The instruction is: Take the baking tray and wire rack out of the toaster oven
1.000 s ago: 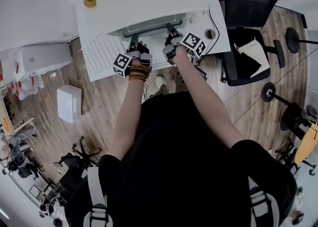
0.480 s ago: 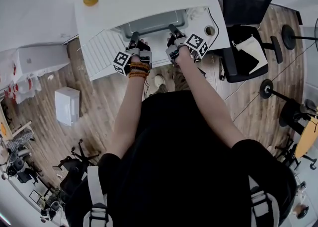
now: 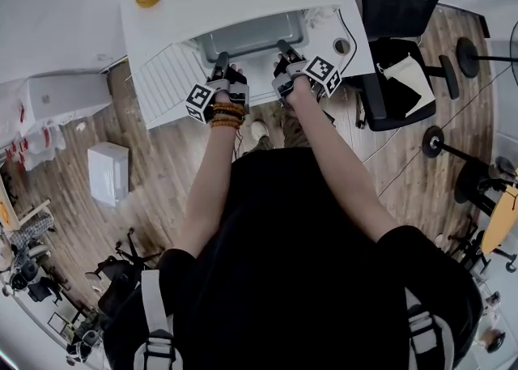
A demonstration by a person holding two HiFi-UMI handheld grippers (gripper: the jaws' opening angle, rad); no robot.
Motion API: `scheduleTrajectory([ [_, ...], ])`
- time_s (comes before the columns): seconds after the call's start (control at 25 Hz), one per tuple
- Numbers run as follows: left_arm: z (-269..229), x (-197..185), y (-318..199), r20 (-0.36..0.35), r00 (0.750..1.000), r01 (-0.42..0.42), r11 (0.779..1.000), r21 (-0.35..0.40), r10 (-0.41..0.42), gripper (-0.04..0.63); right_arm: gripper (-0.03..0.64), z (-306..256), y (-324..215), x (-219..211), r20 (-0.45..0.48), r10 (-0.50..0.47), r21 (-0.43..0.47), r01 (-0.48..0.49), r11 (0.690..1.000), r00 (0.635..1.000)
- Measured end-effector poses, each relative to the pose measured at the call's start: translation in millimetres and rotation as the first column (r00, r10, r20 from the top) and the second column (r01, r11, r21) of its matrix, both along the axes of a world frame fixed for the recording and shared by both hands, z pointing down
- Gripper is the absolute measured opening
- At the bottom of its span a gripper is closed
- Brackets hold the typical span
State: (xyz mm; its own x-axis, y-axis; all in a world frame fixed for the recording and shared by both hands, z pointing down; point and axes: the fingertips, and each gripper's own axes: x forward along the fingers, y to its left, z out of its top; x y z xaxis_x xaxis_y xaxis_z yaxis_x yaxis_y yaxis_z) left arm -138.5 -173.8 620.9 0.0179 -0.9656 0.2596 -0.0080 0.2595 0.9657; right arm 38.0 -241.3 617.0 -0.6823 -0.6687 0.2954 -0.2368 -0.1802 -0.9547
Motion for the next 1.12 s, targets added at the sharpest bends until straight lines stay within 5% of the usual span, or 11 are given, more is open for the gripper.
scheduleTrajectory([
  [1.12,3.5,12.5,32.8,0.0,0.997,-0.076,0.997,-0.004,0.076,0.072,0.07,1.9,36.3,14.1,0.024,0.077,-0.003,-0.076,0.997,0.997],
])
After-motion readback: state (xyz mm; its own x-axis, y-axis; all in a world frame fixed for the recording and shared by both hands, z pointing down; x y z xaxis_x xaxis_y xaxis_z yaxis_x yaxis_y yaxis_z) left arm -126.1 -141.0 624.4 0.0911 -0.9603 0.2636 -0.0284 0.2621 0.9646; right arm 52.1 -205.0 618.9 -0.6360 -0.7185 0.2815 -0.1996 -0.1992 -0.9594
